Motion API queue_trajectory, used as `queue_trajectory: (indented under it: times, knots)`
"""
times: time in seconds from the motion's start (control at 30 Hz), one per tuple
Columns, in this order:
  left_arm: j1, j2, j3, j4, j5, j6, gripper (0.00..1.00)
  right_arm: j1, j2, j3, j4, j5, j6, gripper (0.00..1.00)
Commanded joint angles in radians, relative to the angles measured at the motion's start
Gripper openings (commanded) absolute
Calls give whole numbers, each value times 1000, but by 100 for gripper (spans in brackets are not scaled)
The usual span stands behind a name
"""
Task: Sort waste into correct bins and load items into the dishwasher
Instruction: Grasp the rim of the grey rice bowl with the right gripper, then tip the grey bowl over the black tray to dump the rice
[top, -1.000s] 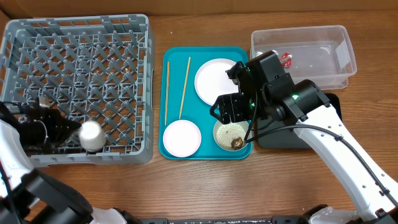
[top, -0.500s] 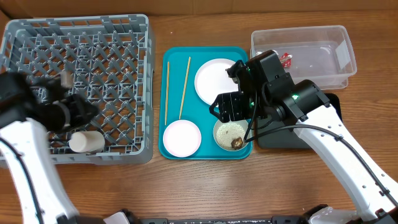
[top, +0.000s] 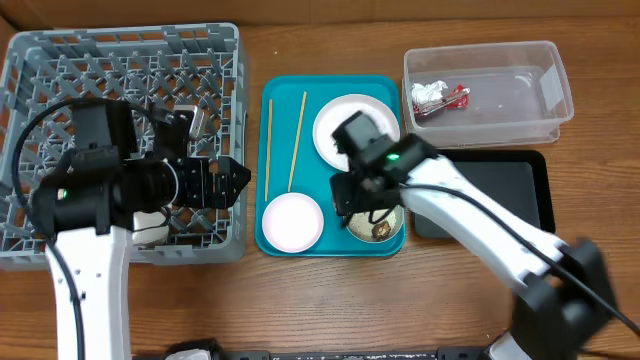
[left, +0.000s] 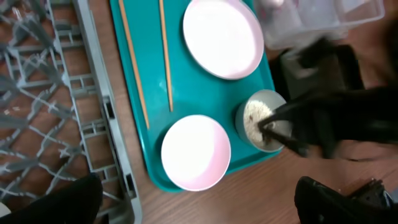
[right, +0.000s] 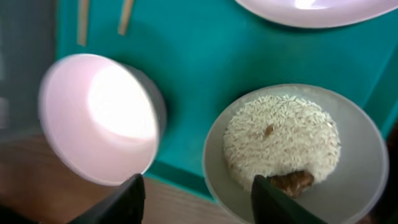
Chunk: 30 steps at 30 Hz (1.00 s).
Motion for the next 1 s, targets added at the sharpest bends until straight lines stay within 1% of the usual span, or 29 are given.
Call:
queue_trajectory:
  times: [0.0,0.07,0.13,0.2,0.27,0.3,0.53,0.57,0.6,0.63,0.67,0.9,0.97]
  knots:
    - [0,-140,70,13,18,-4,100,-3,88,-15,13,43,79,53]
    - [0,-192,87,22,-3,-10,100,-3,121,-15,35,0,81,45]
    - [0,-241,90,31,-13,-10,100,1,145,-15,61,-40,81,39]
    - [0,-278,90,30,-20,-10,100,7,166,-15,82,-53,86,27]
    - [0,-309,90,23,-23,-10,100,12,186,-15,85,-41,124,17]
    - [0,-318,90,17,-23,-10,100,12,195,-15,83,-35,144,15]
    - [0,-331,90,-28,-23,-10,100,11,204,-15,83,-19,204,13]
    - [0,-331,90,-30,-22,-10,100,11,204,-15,76,-1,227,22]
    - [0,-331,90,-29,-22,-10,100,11,204,-15,72,9,240,22]
    - [0,-331,90,-29,-22,-10,100,11,204,-15,71,8,241,10]
    - [0,-331,90,-29,-22,-10,100,11,204,-15,69,8,241,4]
    - [0,-331,90,-26,-23,-10,100,11,172,29,3,4,222,4]
    - [0,-331,90,-26,-23,-10,100,11,126,50,4,-15,166,4]
